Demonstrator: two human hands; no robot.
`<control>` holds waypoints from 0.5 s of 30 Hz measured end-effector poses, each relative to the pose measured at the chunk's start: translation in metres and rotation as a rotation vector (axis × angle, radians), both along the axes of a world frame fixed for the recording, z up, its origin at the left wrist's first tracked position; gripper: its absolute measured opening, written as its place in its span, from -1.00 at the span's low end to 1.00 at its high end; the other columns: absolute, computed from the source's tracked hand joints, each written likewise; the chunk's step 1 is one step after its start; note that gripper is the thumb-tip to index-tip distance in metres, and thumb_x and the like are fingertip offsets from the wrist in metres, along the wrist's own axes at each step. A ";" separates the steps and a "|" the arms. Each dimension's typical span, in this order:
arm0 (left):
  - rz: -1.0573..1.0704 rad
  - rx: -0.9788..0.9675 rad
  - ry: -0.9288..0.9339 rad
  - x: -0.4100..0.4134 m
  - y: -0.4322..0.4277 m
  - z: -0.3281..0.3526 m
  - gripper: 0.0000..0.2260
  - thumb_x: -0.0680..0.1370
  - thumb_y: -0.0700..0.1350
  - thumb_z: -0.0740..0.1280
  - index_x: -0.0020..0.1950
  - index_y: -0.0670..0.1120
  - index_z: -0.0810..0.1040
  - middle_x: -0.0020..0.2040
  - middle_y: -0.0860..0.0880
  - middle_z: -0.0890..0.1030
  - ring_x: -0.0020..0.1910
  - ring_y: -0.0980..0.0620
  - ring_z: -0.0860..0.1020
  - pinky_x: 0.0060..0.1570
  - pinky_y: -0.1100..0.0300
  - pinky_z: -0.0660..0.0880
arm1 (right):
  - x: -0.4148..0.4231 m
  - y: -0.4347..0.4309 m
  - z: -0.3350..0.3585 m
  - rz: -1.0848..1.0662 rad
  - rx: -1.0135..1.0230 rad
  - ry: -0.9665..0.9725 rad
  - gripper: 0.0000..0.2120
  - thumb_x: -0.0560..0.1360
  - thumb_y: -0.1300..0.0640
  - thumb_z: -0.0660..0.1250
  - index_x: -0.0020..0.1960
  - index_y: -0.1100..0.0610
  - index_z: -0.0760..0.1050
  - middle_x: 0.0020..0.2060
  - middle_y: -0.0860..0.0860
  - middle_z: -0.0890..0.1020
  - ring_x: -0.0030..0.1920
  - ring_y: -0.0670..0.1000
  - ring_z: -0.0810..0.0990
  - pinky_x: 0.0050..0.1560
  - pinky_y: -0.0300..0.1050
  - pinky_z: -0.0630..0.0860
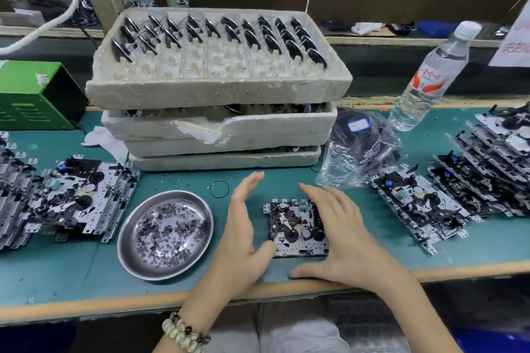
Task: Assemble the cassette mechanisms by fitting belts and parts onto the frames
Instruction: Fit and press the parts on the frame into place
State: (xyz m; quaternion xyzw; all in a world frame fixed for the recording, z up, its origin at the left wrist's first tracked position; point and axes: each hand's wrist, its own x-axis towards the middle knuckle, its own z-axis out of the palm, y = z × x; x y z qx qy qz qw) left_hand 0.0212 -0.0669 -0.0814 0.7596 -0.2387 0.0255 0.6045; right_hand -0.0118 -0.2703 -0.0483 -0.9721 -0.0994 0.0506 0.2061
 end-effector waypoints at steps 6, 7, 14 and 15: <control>0.017 -0.033 0.021 0.000 0.002 -0.001 -0.29 0.37 -0.14 0.18 0.51 0.18 0.11 0.49 0.08 0.32 0.49 -0.05 0.31 0.50 0.05 0.22 | 0.007 0.000 -0.002 0.105 -0.007 -0.040 0.06 0.28 -0.40 0.37 0.57 -0.20 -0.17 0.44 -0.28 0.15 0.47 -0.11 0.01 0.47 -0.19 -0.06; 0.009 -0.019 0.023 0.000 0.001 0.000 -0.29 0.37 -0.13 0.19 0.51 0.18 0.11 0.49 0.07 0.32 0.49 -0.05 0.32 0.49 0.04 0.23 | 0.009 0.000 -0.001 0.118 -0.008 -0.039 0.05 0.30 -0.38 0.38 0.57 -0.19 -0.16 0.42 -0.27 0.18 0.44 -0.10 0.06 0.45 -0.22 -0.06; 0.045 0.016 -0.011 0.001 0.002 0.001 -0.32 0.39 -0.11 0.23 0.50 0.17 0.14 0.45 0.06 0.37 0.44 -0.08 0.37 0.45 0.04 0.28 | 0.017 0.003 0.000 0.120 -0.024 -0.076 0.10 0.26 -0.44 0.36 0.57 -0.21 -0.21 0.41 -0.21 0.25 0.36 -0.12 0.20 0.39 -0.12 -0.02; 0.042 0.002 -0.015 0.001 0.002 0.002 -0.32 0.40 -0.11 0.23 0.50 0.19 0.15 0.44 0.06 0.37 0.43 -0.07 0.38 0.44 0.05 0.29 | 0.016 0.005 0.000 0.105 -0.020 -0.079 0.10 0.25 -0.46 0.36 0.57 -0.21 -0.18 0.35 -0.23 0.30 0.32 -0.11 0.23 0.36 -0.15 -0.03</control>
